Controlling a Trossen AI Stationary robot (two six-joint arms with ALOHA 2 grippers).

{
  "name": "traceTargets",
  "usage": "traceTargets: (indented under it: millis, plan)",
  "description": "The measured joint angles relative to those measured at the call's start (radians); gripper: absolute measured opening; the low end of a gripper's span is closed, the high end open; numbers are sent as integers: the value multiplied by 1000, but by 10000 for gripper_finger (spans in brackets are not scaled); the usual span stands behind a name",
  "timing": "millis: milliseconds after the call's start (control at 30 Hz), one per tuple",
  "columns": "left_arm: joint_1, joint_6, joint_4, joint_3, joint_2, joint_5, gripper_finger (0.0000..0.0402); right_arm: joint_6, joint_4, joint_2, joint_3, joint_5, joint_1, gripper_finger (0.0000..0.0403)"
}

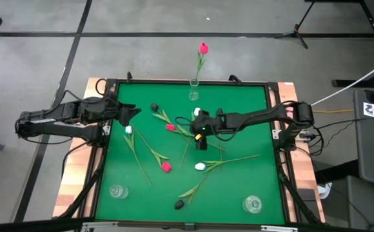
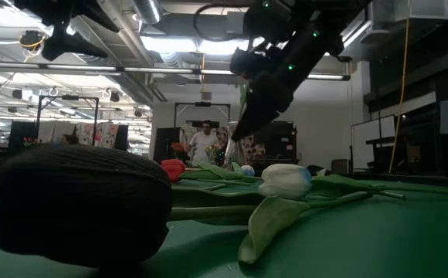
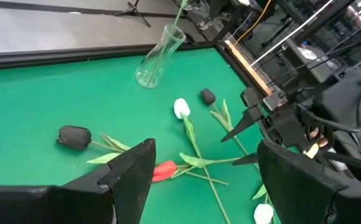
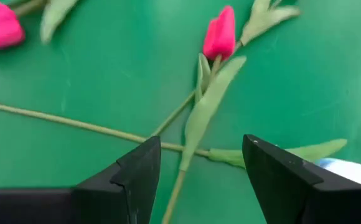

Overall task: Sort flowers into vase by color
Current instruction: Put the top red tulip into the top transparent vase

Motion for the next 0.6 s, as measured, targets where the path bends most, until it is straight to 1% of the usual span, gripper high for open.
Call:
traceTargets:
  millis: [133,467,533,600]
  plan:
    - [0,0,-15,0,0,0,273,14,1,42,0,-1,0,227]
    - [0,0,-25,0,0,0,273,142,-20,142,0,-32,15,226]
    - [0,0,-38,0,0,0,273,181,-26,148,0,-34,15,216]
    - [0,0,-37,0,0,0,273,211,-30,149,0,-41,13,193]
